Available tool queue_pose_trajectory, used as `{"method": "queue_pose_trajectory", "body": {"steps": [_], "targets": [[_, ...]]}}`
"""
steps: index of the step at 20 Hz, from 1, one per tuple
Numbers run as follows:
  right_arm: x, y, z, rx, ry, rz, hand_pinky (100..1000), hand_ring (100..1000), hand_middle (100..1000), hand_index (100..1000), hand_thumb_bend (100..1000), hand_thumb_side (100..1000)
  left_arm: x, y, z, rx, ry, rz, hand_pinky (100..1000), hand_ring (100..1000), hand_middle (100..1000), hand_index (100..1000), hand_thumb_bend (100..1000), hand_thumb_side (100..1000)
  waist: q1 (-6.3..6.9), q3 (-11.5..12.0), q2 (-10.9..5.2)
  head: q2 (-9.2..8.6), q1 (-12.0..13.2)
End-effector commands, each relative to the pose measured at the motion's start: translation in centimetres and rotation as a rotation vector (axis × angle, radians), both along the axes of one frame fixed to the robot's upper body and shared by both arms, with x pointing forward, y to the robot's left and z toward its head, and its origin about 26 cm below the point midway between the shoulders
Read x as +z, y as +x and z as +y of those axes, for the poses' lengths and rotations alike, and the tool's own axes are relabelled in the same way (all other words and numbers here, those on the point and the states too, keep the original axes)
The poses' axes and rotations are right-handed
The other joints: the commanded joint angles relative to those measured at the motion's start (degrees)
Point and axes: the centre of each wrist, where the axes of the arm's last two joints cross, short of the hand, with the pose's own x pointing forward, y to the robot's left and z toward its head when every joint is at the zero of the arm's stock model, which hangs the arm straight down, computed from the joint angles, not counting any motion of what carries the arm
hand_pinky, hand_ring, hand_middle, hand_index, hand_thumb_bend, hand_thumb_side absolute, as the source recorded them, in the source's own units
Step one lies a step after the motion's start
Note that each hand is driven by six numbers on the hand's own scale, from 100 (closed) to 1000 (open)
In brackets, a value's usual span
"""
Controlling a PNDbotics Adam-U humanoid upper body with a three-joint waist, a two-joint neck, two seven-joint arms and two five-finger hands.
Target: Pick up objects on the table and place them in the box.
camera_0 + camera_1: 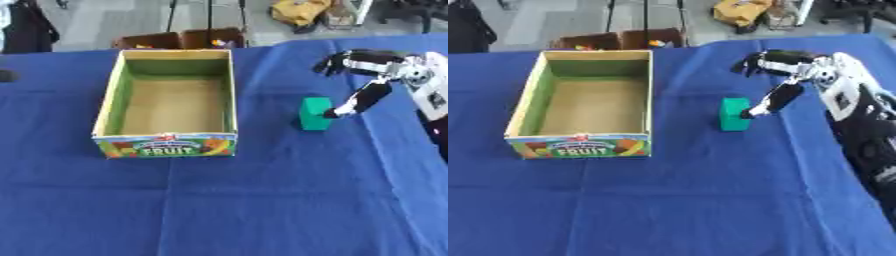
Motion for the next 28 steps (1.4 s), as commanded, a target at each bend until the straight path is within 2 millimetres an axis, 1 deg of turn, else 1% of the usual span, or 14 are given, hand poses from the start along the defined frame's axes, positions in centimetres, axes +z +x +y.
{"method": "queue_pose_trajectory", "body": {"steps": [1,5,9,13,14,23,28], "targets": [[0.8,-0.1,-0.8,0.263,-0.371,0.151,753,821,849,925,556,390,0.9,-0.2,-0.2,-0.008,0.012,-0.033,666,718,852,962,100,1000,-0.09,0.1,-0.90,-0.70,-0.3],[0.1,0.1,-0.6,0.258,-0.378,0.175,689,812,831,907,544,396,0.9,-0.2,-0.2,-0.009,0.013,-0.032,667,718,853,963,100,1000,-0.08,0.1,-0.75,-0.90,-0.3],[-0.2,0.3,-0.7,0.250,-0.388,0.189,649,805,816,887,531,396,0.9,-0.2,-0.2,-0.010,0.014,-0.033,667,718,853,962,100,1000,-0.05,0.1,-0.59,-0.98,-0.3],[-0.6,0.4,-0.8,0.245,-0.388,0.204,632,787,789,868,530,399,0.9,-0.2,-0.3,-0.011,0.014,-0.034,666,717,853,963,100,1000,-0.05,0.1,-0.41,-1.06,-0.3],[-0.6,0.4,-0.7,0.247,-0.384,0.204,620,778,778,861,517,415,0.9,-0.2,-0.3,-0.012,0.015,-0.034,666,717,853,962,100,1000,-0.03,0.1,-0.39,-1.06,-0.3],[-0.2,0.5,-0.3,0.267,-0.341,0.180,562,728,732,824,499,424,1.0,-0.1,-0.4,-0.016,0.014,-0.034,667,717,854,963,100,1000,0.07,0.0,-0.41,-1.24,-0.3],[-0.4,0.5,-0.3,0.268,-0.335,0.184,554,718,712,816,511,401,1.0,-0.1,-0.4,-0.018,0.014,-0.033,667,717,854,963,100,1000,0.01,0.0,-0.37,-1.45,-0.2]]}}
